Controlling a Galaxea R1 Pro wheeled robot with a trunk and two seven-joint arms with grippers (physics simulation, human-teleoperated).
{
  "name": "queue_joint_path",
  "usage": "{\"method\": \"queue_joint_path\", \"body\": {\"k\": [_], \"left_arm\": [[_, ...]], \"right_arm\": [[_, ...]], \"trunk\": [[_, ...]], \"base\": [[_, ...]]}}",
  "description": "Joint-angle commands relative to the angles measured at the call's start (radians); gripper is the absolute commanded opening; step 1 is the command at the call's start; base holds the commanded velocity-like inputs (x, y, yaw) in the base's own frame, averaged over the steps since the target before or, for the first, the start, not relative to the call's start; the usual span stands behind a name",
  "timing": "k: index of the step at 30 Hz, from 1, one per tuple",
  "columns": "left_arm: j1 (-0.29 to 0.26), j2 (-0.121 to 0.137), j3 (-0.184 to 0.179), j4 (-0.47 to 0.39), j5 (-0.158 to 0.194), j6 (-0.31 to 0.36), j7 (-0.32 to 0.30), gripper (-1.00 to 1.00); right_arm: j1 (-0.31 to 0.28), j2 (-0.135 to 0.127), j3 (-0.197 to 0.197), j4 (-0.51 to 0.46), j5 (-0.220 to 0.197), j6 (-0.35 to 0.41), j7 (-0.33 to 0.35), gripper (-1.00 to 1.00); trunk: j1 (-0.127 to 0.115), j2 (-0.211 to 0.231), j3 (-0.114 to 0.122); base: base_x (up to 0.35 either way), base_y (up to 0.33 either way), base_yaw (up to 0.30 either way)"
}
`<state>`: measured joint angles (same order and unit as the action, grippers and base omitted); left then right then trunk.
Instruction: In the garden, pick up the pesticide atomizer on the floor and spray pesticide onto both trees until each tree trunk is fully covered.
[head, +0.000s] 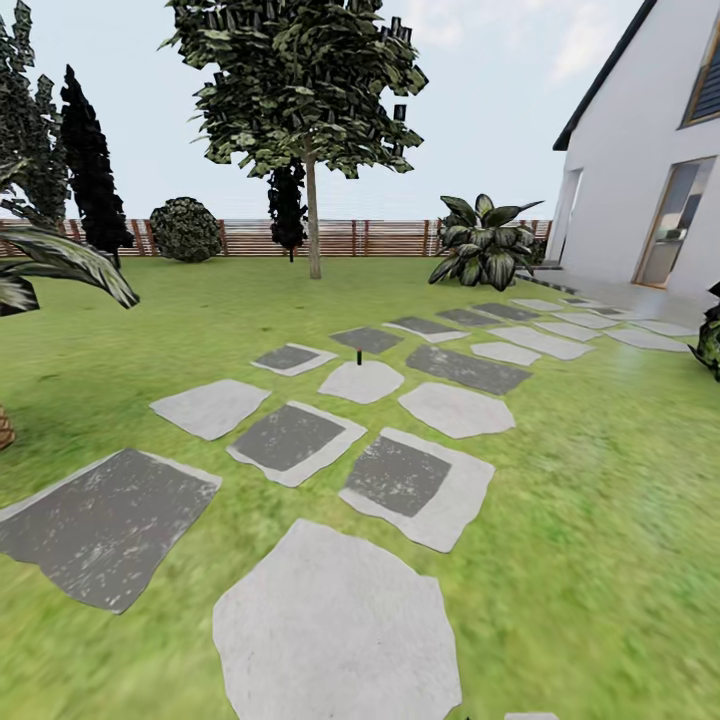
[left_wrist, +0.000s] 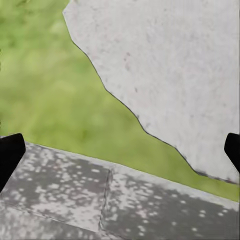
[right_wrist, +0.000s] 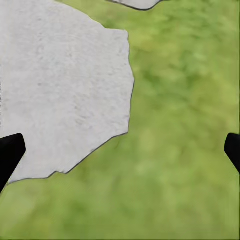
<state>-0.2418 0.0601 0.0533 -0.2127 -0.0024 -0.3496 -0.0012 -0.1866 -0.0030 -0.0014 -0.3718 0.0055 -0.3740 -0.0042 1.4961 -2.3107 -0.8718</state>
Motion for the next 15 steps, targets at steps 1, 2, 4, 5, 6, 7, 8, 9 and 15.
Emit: {"method": "queue_joint_path", "body": {"k": [1,2,4,5,6,7,8,9,15], "left_arm": [[-0.001,0.0,0.003,0.001,0.0,-0.003,0.0,1.0],[-0.001,0.0,0.003,0.001,0.0,-0.003,0.0,1.0],[-0.001,0.0,0.003,0.001,0.0,-0.003,0.0,1.0],[-0.001,0.0,0.003,0.001,0.0,-0.003,0.0,1.0],[-0.001,0.0,0.003,0.001,-0.001,-0.003,0.0,1.0],[-0.001,0.0,0.003,0.001,-0.001,-0.003,0.0,1.0],[-0.001,0.0,0.003,0.001,-0.001,-0.003,0.0,1.0],[-0.001,0.0,0.003,0.001,-0.001,-0.003,0.0,1.0],[-0.001,0.0,0.003,0.002,-0.001,-0.003,0.0,1.0]], "right_arm": [[-0.001,0.0,0.0,0.001,0.001,-0.003,0.0,1.0],[-0.001,0.0,0.0,0.001,0.001,-0.003,0.0,1.0],[-0.001,0.0,0.0,0.001,0.001,-0.003,0.0,1.0],[-0.001,0.0,0.0,0.001,0.001,-0.003,0.0,1.0],[-0.001,0.0,0.0,0.001,0.001,-0.003,0.0,1.0],[-0.001,0.0,0.0,0.001,0.001,-0.002,0.0,1.0],[-0.001,0.0,0.0,0.001,0.001,-0.002,0.0,1.0],[-0.001,0.0,0.0,0.001,0.001,-0.002,0.0,1.0],[-0.001,0.0,0.0,0.001,0.001,-0.002,0.0,1.0]], "trunk": [[0.0,0.0,-0.001],[0.0,0.0,-0.001],[0.0,0.0,-0.001],[0.0,0.0,-0.001],[0.0,0.0,-0.001],[0.0,0.0,-0.001],[0.0,0.0,-0.001],[0.0,0.0,-0.001],[0.0,0.0,-0.001]], "base": [[0.33,0.129,0.0],[0.329,0.135,0.0],[0.328,0.138,0.0],[0.327,0.142,0.0],[0.326,0.144,0.0],[0.326,0.145,0.0],[0.326,0.145,0.0],[0.326,0.145,0.0],[0.326,0.144,0.0]]}}
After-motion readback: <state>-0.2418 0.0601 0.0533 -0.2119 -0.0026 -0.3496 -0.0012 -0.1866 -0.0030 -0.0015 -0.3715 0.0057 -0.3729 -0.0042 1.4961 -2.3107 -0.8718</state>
